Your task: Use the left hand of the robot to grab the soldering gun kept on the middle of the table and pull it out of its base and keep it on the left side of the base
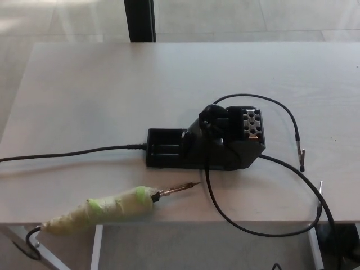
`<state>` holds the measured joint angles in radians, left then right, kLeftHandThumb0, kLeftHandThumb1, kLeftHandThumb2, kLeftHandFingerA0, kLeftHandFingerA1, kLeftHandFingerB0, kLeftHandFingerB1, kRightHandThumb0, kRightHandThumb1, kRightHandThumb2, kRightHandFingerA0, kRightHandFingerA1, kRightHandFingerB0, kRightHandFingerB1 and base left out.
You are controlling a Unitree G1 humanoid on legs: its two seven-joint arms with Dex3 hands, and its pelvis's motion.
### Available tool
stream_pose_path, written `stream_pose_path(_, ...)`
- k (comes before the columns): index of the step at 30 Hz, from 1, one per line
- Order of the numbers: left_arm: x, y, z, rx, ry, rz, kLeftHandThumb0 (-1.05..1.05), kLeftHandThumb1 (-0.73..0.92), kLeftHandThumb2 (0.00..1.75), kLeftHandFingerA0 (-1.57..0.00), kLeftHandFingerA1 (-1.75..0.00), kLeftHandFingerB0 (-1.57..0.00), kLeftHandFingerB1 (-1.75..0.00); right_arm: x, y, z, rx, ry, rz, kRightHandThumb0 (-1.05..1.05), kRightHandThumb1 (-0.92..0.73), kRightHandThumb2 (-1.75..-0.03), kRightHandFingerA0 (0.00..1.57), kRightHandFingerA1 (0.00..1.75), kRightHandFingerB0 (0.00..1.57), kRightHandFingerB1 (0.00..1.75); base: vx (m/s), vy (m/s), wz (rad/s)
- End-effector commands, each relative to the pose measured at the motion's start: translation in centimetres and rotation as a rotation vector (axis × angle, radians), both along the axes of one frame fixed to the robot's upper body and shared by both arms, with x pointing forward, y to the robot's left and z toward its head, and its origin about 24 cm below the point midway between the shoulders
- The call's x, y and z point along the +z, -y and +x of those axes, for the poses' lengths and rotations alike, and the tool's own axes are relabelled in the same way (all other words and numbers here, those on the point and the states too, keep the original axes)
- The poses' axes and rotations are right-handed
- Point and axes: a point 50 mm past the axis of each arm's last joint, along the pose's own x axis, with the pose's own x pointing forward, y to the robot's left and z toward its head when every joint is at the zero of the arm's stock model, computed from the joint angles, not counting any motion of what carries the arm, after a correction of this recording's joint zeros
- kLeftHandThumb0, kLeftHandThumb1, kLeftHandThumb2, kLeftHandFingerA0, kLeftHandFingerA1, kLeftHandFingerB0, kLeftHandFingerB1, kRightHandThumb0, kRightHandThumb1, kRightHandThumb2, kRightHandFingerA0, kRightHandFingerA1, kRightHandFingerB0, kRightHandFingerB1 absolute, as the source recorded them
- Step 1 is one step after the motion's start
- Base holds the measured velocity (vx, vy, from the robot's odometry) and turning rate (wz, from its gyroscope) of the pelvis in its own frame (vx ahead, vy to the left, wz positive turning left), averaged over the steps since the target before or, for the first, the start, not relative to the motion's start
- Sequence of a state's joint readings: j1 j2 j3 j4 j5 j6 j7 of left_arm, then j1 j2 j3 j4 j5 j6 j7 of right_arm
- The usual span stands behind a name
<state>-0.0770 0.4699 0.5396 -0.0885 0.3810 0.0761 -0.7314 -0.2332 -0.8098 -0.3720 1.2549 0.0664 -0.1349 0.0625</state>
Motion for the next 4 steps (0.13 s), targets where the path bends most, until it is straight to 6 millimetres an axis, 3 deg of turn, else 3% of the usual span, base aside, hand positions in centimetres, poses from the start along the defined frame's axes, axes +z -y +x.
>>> stream_pose_path(1, -14.2, -10.1, -13.7, 1.445, 0.422, -0.762, -0.54, 0.89, 0.66, 0.00, -0.01, 0.00, 0.00, -1.8, -0.2, -2.2, -0.024, -0.018, 0.062, -1.05, -0.80, -0.91, 0.82, 0.70, 0.61, 0.48, 0.00, 0.000, 0.00)
stream_pose_path(3, -18.0, -8.9, -14.4, 1.382, -0.013, -0.656, -0.59, 0.82, 0.72, 0.00, -0.01, 0.00, 0.00, -1.9, -0.1, -2.4, -0.022, -0.019, 0.063, -1.05, -0.80, -0.91, 0.80, 0.70, 0.61, 0.49, 0.00, 0.000, 0.00)
stream_pose_path(4, -18.0, -8.9, -14.4, 1.382, -0.013, -0.656, -0.59, 0.82, 0.72, 0.00, -0.01, 0.00, 0.00, -1.9, -0.1, -2.4, -0.022, -0.019, 0.063, -1.05, -0.80, -0.91, 0.80, 0.70, 0.61, 0.49, 0.00, 0.000, 0.00)
